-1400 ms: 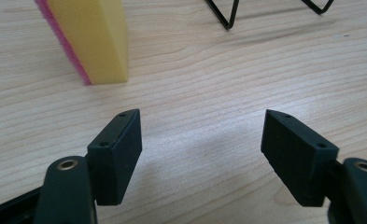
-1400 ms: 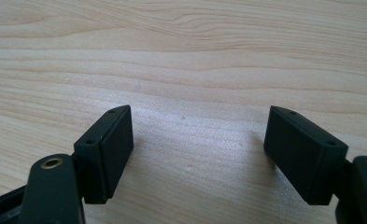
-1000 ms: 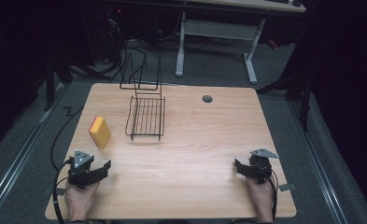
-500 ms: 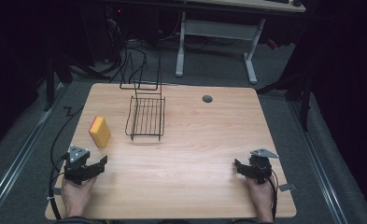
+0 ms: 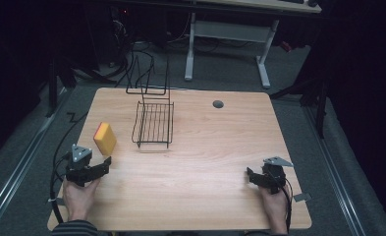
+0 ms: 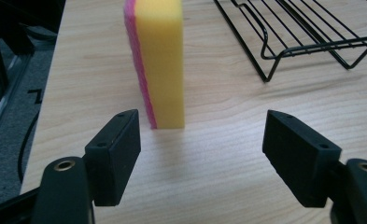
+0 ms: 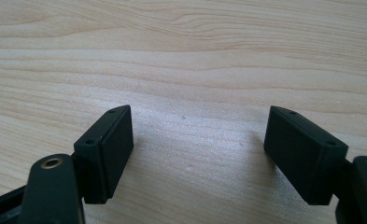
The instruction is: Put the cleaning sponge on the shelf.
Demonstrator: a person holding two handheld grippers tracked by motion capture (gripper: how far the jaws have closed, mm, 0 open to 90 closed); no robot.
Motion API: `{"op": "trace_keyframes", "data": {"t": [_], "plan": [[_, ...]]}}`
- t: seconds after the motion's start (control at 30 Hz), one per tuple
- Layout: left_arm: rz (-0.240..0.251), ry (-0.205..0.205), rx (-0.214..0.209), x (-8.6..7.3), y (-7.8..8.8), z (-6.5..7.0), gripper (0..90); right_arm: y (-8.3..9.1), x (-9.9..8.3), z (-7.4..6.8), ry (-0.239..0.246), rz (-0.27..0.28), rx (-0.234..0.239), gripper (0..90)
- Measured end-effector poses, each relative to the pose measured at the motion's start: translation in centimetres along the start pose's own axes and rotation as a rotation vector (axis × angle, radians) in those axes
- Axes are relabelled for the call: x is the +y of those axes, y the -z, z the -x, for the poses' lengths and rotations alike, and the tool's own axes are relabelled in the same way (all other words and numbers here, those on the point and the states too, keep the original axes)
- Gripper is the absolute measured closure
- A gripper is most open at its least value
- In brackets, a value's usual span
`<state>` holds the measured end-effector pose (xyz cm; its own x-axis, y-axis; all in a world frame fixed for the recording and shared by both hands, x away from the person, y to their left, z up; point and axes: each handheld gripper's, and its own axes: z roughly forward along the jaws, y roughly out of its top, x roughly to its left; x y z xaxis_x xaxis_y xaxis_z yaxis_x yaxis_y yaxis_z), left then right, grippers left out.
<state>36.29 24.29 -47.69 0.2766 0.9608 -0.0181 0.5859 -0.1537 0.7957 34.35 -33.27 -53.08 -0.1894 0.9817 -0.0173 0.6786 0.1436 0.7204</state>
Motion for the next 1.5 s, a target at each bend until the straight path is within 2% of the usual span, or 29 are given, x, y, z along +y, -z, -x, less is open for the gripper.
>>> {"op": "trace_keyframes", "data": {"t": [0.47, 0.73, 1.0, 1.07, 1.23, 1.5], "plan": [[-0.006, 0.003, 0.029, 1.6, -0.6, -0.7, 27.5, 0.0, 0.0, 0.0, 0.000, 0.000, 0.000, 24.1], [-0.014, 0.034, 0.023, 2.1, -1.6, -1.3, 27.1, 0.0, 0.0, 0.0, -0.003, -0.003, -0.001, 24.1], [-0.020, 0.035, 0.028, 3.0, -2.6, -1.4, 27.2, 0.0, 0.0, 0.0, -0.003, -0.002, -0.001, 24.1], [-0.017, 0.048, 0.029, 3.0, -2.9, -1.5, 27.5, 0.0, 0.0, 0.0, -0.003, -0.002, -0.001, 24.1], [-0.041, 0.052, 0.038, 3.0, -3.7, -1.8, 27.8, 0.0, 0.0, 0.0, -0.003, -0.002, -0.001, 24.1], [-0.046, 0.054, 0.047, 2.9, -4.7, -1.9, 30.3, 0.0, 0.0, 0.0, -0.003, -0.002, -0.001, 24.2]]}}
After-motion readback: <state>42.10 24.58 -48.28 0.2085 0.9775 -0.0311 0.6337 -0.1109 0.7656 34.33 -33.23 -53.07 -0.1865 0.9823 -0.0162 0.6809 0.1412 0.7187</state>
